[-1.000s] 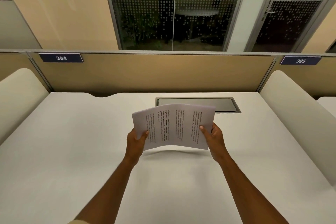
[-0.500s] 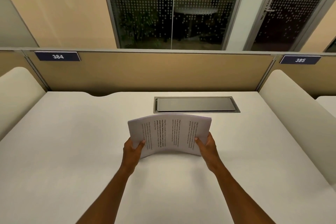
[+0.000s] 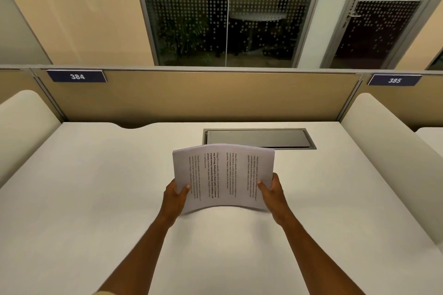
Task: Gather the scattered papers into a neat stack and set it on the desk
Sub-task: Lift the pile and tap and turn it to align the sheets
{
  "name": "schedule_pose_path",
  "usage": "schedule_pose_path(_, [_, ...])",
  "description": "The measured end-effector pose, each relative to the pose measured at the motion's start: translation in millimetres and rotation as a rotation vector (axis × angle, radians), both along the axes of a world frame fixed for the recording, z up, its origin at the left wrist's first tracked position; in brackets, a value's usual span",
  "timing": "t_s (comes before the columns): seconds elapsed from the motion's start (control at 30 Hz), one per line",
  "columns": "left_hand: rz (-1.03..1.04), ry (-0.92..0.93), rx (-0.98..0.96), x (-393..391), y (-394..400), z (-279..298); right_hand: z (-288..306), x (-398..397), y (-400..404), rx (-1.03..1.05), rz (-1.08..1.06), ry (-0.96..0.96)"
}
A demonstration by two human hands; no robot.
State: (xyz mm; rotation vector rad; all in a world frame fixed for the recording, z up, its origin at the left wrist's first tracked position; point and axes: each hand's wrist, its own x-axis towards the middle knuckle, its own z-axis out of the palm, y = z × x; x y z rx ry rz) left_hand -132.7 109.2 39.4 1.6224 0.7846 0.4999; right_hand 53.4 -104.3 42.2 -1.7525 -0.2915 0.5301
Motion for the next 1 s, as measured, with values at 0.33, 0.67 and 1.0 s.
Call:
schedule_pose_path(0.33, [-0.188,0.049,0.207,21,30,80,26,25,1,0.1,-0.055,-0.025])
schedule_pose_path(0.67, [-0.43,0.208,0.623,56,65,176,56,56,-10,0.248,-0.082,-0.064])
schedule_pose_path(1.0, [-0.691,0.396,0.831,77,46,211,86,55,8,0.029,0.252,-0.362])
